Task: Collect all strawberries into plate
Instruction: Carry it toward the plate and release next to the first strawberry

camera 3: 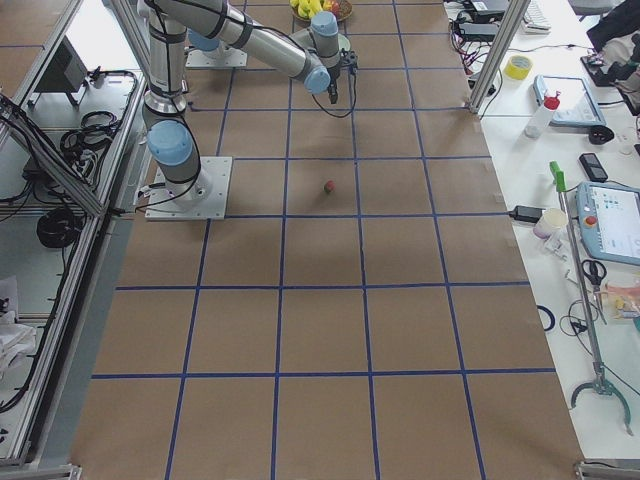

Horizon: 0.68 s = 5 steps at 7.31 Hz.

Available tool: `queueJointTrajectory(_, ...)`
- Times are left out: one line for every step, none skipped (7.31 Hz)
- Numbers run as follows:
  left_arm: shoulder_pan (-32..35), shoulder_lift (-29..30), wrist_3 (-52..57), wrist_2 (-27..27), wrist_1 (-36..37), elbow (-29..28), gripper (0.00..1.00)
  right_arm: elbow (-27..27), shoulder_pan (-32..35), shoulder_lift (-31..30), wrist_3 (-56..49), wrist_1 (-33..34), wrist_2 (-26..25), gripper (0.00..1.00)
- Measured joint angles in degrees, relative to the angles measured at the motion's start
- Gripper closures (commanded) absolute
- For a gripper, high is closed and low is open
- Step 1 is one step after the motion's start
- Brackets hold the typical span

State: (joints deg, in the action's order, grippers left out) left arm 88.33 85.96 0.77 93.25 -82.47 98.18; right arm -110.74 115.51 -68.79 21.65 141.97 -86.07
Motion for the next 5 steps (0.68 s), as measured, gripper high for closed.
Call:
queueJointTrajectory(0.0,0.0,0.0,0.0,0.0,0.0,0.00,0.2,2.7,0.9,5.3,0.5,-0.3,0.72)
queueJointTrajectory(0.0,0.0,0.0,0.0,0.0,0.0,0.00,0.4,4.2,2.4,9.1,1.2,-0.4,0.59)
queueJointTrajectory(0.0,0.0,0.1,0.0,0.0,0.0,0.00,0.4,4.9,3.6,12.0,1.7,-0.5,0.31)
queueJointTrajectory(0.0,-0.1,0.0,0.0,0.0,0.0,0.00,0.5,5.4,4.2,14.2,1.9,-0.4,0.01)
queueJointTrajectory(0.0,-0.1,0.0,0.0,0.0,0.0,0.00,0.5,5.7,4.3,15.0,2.0,-0.2,0.00)
